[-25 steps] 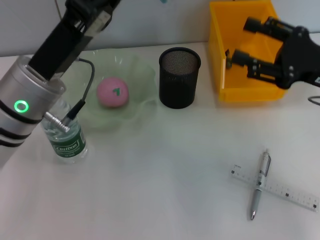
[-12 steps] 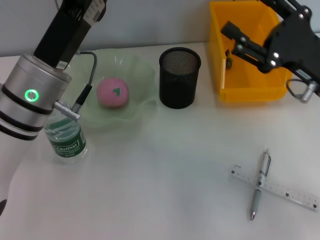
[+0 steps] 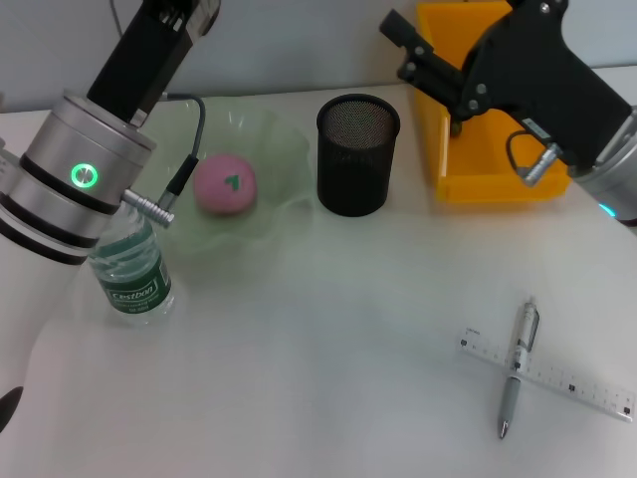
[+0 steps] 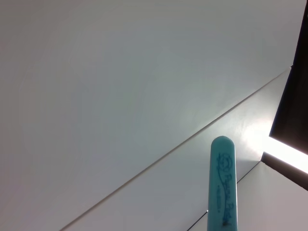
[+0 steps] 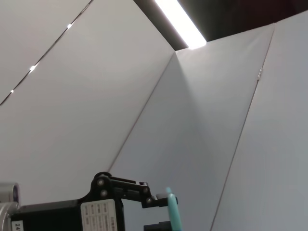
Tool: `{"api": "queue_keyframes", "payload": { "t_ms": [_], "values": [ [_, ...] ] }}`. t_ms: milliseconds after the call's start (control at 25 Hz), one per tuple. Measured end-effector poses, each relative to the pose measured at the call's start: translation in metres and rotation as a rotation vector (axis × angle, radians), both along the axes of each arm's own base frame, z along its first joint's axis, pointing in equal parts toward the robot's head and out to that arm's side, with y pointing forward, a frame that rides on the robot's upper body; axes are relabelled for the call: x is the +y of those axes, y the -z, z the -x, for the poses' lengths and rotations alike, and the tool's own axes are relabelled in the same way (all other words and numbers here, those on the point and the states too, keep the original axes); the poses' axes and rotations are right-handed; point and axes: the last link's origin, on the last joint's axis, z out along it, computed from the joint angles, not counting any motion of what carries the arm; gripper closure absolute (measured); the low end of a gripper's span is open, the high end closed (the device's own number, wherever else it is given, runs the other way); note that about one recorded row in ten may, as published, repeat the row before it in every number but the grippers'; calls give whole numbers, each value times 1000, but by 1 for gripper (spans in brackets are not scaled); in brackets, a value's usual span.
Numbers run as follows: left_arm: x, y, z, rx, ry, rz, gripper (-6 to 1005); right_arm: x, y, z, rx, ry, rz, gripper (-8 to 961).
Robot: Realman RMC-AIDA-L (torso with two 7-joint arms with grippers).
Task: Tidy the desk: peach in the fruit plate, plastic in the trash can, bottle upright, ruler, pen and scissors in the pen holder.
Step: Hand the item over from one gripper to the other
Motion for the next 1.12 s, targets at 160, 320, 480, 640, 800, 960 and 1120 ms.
{"api": "queue_keyframes", "payload": {
  "t_ms": [160,320,480,640,800,960,1120],
  "values": [
    [0,0,-1,-1,-1,-5,727,2,6,7,-5,-15,-20,194],
    [1,1,-8,2,15,-12,727,5,9,14,-1,-29,-16,194],
    [1,3,-11,7,24,-5,727,7,11,19,3,-40,-10,194],
    [1,5,-12,13,23,1,727,8,16,26,-6,-54,-28,194],
    [1,6,-12,18,23,3,727,9,18,30,-8,-64,-34,194],
    [-1,9,-13,15,18,4,727,11,19,34,-6,-71,-31,194],
    [-3,11,-12,4,4,-4,727,15,20,38,-10,-75,-31,195]
  ]
}}
